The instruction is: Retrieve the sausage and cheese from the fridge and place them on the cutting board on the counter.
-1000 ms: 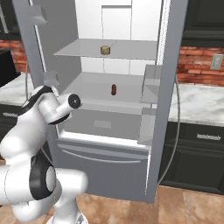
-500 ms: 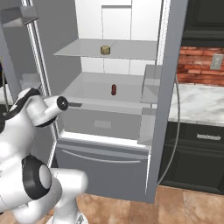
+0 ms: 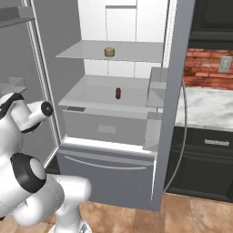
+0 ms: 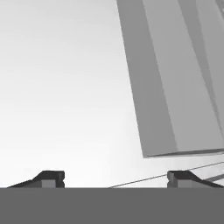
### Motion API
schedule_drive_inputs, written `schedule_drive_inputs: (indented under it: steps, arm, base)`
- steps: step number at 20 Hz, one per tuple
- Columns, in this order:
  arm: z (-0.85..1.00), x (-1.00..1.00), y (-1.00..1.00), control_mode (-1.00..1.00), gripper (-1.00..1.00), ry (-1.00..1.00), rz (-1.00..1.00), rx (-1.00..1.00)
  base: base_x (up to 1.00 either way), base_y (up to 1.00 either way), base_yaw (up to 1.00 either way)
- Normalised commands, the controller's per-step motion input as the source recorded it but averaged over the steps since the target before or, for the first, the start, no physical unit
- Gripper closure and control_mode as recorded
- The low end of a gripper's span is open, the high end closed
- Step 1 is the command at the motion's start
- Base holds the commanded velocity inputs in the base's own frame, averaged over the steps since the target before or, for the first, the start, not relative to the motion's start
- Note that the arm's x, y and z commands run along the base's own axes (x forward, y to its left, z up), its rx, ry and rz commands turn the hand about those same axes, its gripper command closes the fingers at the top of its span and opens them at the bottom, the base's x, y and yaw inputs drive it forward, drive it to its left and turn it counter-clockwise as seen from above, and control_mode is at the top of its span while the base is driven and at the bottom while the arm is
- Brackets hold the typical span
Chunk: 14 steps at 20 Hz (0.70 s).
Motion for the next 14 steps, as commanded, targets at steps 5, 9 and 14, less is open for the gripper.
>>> schedule_drive_inputs:
  steps: [5, 9, 14]
  arm:
    - [0.00, 0.02, 0.45, -1.00, -1.00, 0.00, 0.01, 0.00]
    - [0.00, 0.11, -0.22, -1.00, -1.00, 0.00, 0.00, -0.08]
    - [0.03, 0.00, -0.88, -1.00, -1.00, -0.03, -0.01, -0.13]
  base:
    - [0.00, 0.00, 0.00]
    - [0.00, 0.00, 0.00]
    - [0.00, 0.00, 0.00]
